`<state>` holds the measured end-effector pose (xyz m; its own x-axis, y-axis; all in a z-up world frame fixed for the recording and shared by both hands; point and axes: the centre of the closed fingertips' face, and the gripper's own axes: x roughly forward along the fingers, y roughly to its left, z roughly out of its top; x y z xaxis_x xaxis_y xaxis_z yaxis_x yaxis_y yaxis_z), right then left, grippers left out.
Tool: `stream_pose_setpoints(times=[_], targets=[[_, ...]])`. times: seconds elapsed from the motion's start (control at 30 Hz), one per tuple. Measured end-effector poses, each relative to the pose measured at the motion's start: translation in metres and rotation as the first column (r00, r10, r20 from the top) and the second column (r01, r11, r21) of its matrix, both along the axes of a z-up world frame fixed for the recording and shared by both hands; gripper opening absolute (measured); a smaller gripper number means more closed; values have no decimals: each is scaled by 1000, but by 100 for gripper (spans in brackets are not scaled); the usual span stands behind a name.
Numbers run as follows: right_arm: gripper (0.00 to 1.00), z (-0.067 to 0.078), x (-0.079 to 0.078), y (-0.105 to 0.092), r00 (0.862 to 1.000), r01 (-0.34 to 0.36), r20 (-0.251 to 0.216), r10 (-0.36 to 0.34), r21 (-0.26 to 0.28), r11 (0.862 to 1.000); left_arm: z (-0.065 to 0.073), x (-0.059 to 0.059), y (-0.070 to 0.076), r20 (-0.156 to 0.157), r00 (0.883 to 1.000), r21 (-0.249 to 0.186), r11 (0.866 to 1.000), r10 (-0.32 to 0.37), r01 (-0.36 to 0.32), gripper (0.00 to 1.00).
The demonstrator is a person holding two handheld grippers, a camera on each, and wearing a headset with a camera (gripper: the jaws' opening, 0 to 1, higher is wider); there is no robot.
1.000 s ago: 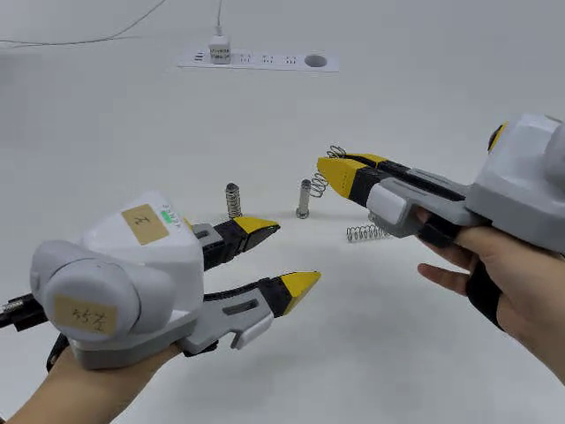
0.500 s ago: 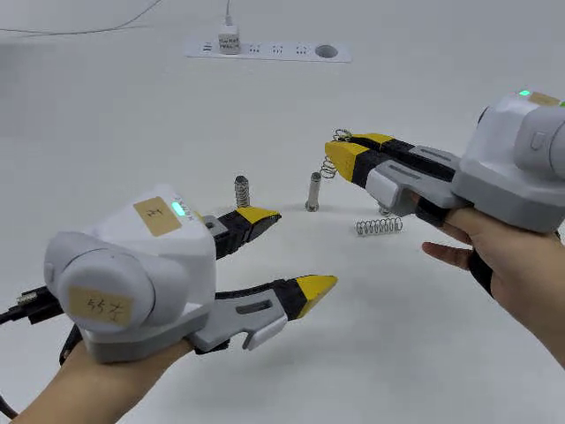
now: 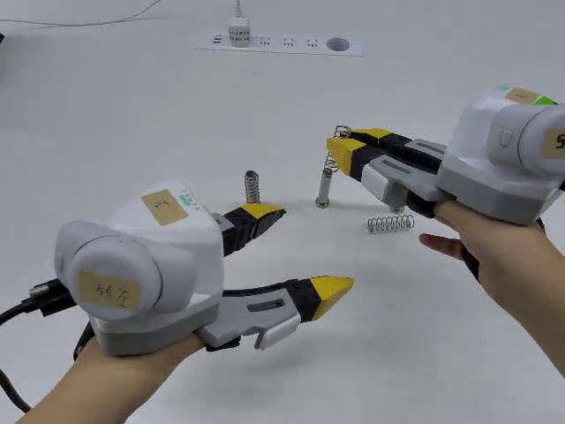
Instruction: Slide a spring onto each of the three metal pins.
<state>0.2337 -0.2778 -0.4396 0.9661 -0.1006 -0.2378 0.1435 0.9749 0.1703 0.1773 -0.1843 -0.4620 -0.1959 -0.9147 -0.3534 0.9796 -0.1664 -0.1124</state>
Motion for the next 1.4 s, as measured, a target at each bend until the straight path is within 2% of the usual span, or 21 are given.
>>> stream_pose_setpoints(times=[0.33, 0.7, 1.03, 1.4], targets=[[12, -11, 3, -2, 1000, 9, -27, -9, -2, 1000, -4, 2, 1, -8, 1000, 20, 1000, 15, -15, 66], [12, -26, 3, 4, 997, -12, -79, 8, -51, 999, -7, 3, 1, -14, 1000, 30, 999, 20, -20, 68], [12, -39, 2, 10, 993, -21, -117, 15, -56, 998, -7, 3, 2, -9, 1000, 33, 999, 20, -19, 68], [12, -52, 2, 13, 989, -22, -147, 18, -29, 999, -7, 4, 1, -9, 1000, 32, 999, 23, -23, 67]])
